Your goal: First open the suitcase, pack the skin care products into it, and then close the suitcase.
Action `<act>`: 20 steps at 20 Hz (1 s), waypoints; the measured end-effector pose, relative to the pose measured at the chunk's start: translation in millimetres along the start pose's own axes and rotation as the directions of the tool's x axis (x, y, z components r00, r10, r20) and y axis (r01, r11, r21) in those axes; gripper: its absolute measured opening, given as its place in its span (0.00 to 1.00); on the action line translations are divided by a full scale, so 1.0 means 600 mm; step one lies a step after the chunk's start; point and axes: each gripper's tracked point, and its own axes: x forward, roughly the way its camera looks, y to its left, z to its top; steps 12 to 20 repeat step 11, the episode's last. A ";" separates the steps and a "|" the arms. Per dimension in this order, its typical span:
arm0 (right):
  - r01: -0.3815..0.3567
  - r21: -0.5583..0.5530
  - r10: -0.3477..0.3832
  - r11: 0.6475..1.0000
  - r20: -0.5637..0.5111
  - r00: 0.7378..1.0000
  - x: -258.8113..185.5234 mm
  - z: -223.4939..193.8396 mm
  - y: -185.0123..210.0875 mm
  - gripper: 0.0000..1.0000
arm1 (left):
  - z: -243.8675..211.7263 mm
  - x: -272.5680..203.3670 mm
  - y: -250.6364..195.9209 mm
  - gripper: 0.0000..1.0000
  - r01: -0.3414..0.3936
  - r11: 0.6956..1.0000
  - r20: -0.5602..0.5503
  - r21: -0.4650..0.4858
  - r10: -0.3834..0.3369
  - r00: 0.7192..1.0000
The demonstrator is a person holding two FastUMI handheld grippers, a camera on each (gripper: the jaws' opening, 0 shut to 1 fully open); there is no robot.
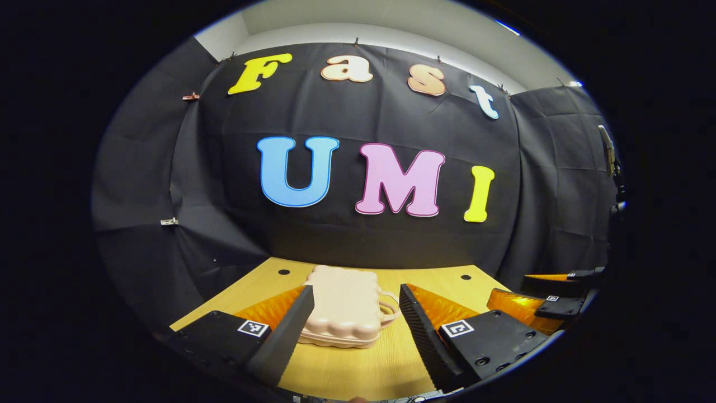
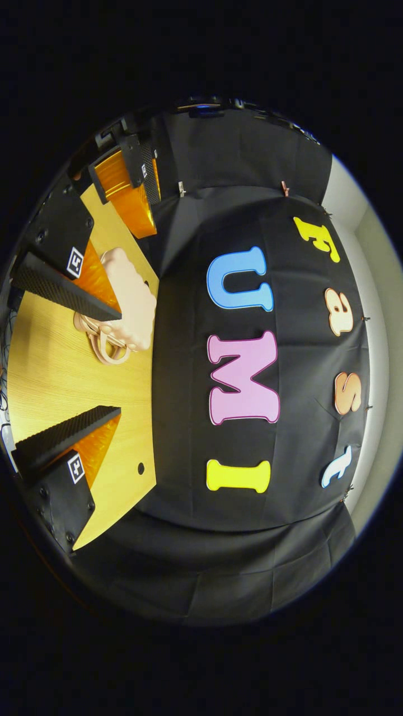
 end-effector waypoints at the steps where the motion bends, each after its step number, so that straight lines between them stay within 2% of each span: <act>1: 0.001 0.002 -0.001 1.000 -0.004 1.000 -0.001 -0.002 -0.003 0.96 | -0.002 -0.001 -0.004 0.96 0.004 1.000 -0.002 0.004 -0.004 1.000; 10: 0.030 0.034 -0.029 0.999 -0.018 0.999 -0.012 -0.006 -0.029 0.96 | -0.014 0.001 -0.033 0.96 0.028 0.999 -0.025 0.022 -0.028 0.999; 20: 0.031 0.034 -0.030 0.999 -0.019 0.999 -0.012 -0.007 -0.029 0.96 | -0.013 0.001 -0.033 0.96 0.027 0.999 -0.028 0.023 -0.026 0.999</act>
